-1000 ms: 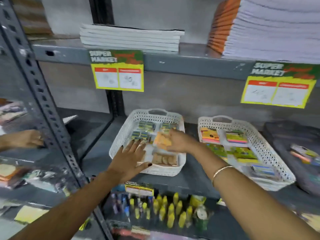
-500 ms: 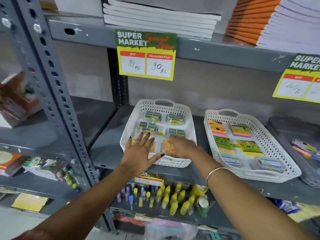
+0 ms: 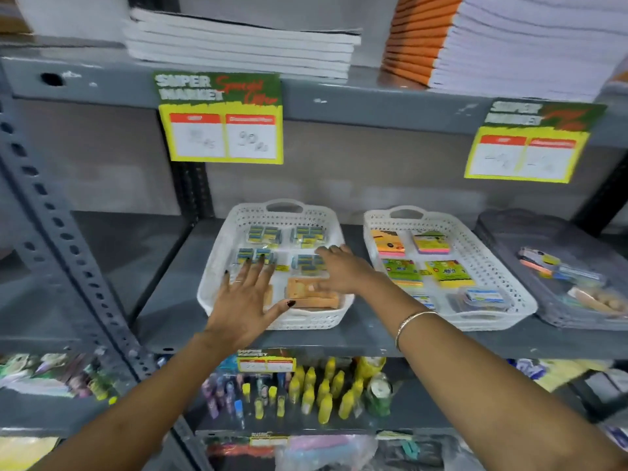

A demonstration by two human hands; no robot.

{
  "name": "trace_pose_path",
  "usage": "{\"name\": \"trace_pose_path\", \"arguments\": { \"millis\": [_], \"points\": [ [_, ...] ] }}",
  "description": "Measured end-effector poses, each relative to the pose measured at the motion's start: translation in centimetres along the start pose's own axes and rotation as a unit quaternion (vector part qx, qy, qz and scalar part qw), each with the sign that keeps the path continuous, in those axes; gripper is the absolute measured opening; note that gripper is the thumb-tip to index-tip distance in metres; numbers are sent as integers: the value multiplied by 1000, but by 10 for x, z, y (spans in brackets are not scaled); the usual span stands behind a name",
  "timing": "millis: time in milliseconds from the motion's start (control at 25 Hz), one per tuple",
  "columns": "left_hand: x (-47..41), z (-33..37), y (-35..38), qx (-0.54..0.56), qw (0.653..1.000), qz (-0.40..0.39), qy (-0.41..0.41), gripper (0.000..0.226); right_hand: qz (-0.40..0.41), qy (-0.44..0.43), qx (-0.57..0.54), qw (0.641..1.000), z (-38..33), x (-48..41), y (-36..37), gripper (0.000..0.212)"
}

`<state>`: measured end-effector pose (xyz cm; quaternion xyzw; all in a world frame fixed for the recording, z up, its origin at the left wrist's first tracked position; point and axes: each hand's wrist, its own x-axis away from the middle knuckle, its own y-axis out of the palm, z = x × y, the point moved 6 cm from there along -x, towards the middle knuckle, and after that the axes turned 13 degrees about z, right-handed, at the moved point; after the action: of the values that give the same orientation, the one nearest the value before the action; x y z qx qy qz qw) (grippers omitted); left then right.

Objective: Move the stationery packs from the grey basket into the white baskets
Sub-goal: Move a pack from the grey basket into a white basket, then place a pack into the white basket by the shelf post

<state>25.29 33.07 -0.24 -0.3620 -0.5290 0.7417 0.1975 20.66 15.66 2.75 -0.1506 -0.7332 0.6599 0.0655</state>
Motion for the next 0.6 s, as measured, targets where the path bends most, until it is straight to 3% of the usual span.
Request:
{"name": "trace_pose_path", "arguments": {
  "millis": [160,280,360,480,600],
  "points": [
    [-32,52,-8,10,998,10,63,89,74,52,10,996,61,15,-41,75],
    [-46,114,-11,41,993,21,112,112,84,109,6,990,130,36,-59,69],
    [-54,164,-2,71,987,25,142,115,78,149,7,986,190,57,-66,70],
    [-68,244,23,75,978,22,192,102,64,198,14,978,278,88,-70,66],
    [-84,335,62,78,967,-5,244,79,63,227,44,971,365,115,-72,49]
  ]
}}
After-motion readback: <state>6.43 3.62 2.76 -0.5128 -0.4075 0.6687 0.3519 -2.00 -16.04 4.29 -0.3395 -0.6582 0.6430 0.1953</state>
